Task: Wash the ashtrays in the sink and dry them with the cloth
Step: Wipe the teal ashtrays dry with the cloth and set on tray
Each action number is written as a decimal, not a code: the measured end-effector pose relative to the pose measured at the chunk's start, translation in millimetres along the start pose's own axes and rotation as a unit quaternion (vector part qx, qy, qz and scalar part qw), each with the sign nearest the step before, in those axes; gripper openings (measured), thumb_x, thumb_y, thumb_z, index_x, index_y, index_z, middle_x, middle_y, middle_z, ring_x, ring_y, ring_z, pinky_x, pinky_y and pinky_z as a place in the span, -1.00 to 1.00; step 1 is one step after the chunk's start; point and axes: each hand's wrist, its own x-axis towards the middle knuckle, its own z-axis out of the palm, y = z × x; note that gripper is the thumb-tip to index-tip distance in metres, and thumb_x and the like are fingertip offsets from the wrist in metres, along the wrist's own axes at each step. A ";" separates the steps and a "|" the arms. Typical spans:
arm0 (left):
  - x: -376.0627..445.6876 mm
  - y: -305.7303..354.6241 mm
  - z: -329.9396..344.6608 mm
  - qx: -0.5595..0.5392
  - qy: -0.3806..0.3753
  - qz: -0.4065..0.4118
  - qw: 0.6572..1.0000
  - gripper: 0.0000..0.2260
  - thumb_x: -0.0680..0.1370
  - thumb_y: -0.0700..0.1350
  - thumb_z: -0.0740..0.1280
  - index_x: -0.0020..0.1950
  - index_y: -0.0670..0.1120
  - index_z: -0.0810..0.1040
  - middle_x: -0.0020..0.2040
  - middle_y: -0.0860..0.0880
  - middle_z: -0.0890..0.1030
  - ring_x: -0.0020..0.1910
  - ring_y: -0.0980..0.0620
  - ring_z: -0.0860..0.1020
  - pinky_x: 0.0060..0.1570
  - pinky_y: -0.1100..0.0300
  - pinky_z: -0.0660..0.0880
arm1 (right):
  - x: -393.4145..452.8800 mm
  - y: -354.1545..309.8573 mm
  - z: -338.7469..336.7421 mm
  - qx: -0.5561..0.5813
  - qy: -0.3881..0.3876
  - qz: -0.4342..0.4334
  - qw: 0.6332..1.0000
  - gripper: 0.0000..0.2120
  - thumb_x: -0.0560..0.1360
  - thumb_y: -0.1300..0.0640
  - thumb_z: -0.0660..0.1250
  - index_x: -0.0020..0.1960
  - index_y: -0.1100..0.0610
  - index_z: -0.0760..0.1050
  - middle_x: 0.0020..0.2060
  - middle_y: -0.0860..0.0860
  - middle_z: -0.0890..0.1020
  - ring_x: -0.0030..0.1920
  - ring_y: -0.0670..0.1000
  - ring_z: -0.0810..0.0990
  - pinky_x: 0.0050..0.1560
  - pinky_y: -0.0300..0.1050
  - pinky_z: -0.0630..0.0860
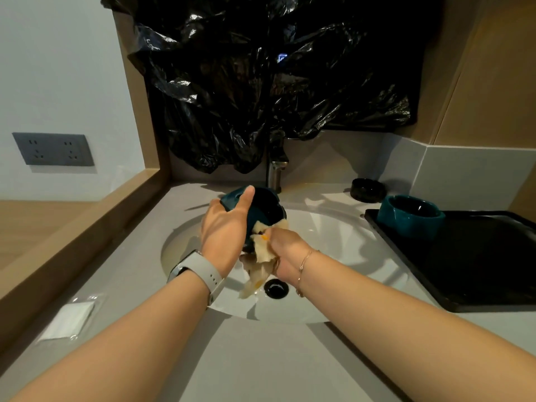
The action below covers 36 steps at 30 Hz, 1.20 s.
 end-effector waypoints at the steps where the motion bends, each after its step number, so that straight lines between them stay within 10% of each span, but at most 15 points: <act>1: -1.0 -0.6 -0.1 0.002 -0.001 0.013 1.000 -0.33 0.50 0.37 0.24 0.41 -0.10 0.36 0.34 -0.05 0.47 0.33 -0.13 0.42 0.27 0.03 0.38 | 0.2 -4.2 -1.5 -0.006 -0.012 -0.003 1.000 -0.78 0.61 0.22 0.10 -0.10 0.14 0.50 -0.28 0.12 0.59 -0.34 0.10 0.57 -0.33 -0.06 0.59; 5: -7.5 2.4 5.0 -0.010 -0.018 0.051 0.998 -0.55 0.52 0.32 0.27 0.11 -0.05 0.47 0.02 0.00 0.58 0.05 -0.05 0.55 0.04 0.06 0.50 | 0.1 -31.7 -22.1 -0.149 0.094 -0.154 0.972 -0.84 0.50 0.21 0.29 -0.26 0.11 0.48 -0.39 0.09 0.62 -0.31 0.11 0.66 -0.23 -0.02 0.61; 9: -13.1 2.8 12.1 -0.033 -0.033 0.043 0.998 -0.62 0.51 0.31 0.29 0.02 0.01 0.48 -0.09 0.07 0.61 -0.06 0.07 0.58 -0.06 0.13 0.53 | -9.3 -54.6 -34.4 -0.440 0.172 -0.335 0.815 -0.91 0.46 0.11 0.33 -0.07 0.10 0.58 -0.21 0.05 0.60 -0.19 0.11 0.53 -0.19 -0.07 0.50; 15: -14.7 1.3 9.1 0.011 -0.006 0.070 0.997 -0.56 0.52 0.31 0.28 0.09 -0.05 0.47 -0.09 0.04 0.58 -0.06 0.02 0.55 -0.18 0.17 0.48 | 0.0 -6.9 -17.1 -0.087 0.134 -0.141 0.977 -0.92 0.49 0.08 0.35 -0.12 0.07 0.58 -0.06 0.17 0.67 0.01 0.21 0.64 0.14 0.09 0.56; 21: -11.4 0.5 10.0 -0.050 -0.038 0.051 0.997 -0.59 0.51 0.28 0.32 0.12 -0.02 0.49 -0.03 0.04 0.62 -0.02 0.06 0.59 0.02 0.10 0.53 | 1.1 -15.8 -20.2 -0.052 0.106 -0.125 0.985 -0.91 0.42 0.20 0.25 -0.12 0.16 0.51 -0.26 0.16 0.60 -0.26 0.15 0.59 -0.18 0.08 0.65; 24: -8.8 0.2 12.4 -0.036 -0.078 0.082 0.993 -0.67 0.51 0.17 0.40 0.11 -0.01 0.49 -0.03 0.03 0.63 0.00 0.06 0.60 0.02 0.13 0.55 | -4.8 -40.9 -39.8 -0.268 0.159 -0.240 0.919 -0.92 0.43 0.20 0.27 -0.10 0.20 0.42 -0.18 0.11 0.53 -0.09 0.16 0.56 0.02 0.04 0.54; 28: -6.5 -1.2 16.8 -0.011 -0.181 0.094 0.979 -0.65 0.50 0.17 0.40 0.19 0.06 0.47 -0.02 0.11 0.63 0.01 0.15 0.61 -0.01 0.23 0.54 | -29.0 -71.1 -61.4 -0.617 0.141 -0.303 0.713 -0.95 0.52 0.17 0.26 -0.12 0.10 0.42 -0.25 0.05 0.49 -0.16 0.14 0.53 -0.26 -0.11 0.38; 31: -8.1 -7.5 23.7 0.002 -0.220 0.090 0.971 -0.71 0.54 0.24 0.30 0.16 0.12 0.54 0.05 0.08 0.66 0.07 0.09 0.62 0.10 0.14 0.56 | -31.2 -67.0 -57.9 -0.663 0.109 -0.318 0.669 -0.93 0.53 0.15 0.28 -0.11 0.08 0.39 -0.27 0.05 0.46 -0.23 0.10 0.46 -0.27 -0.11 0.34; 36: -2.6 -8.3 22.2 -0.009 -0.110 0.084 0.990 -0.68 0.54 0.27 0.27 0.11 0.07 0.51 -0.04 0.03 0.63 0.02 -0.03 0.61 0.10 0.00 0.55 | -9.5 -40.8 -52.9 -0.457 0.160 -0.341 0.806 -0.90 0.51 0.20 0.25 -0.04 0.18 0.53 -0.20 0.09 0.56 -0.14 0.15 0.54 -0.18 -0.06 0.45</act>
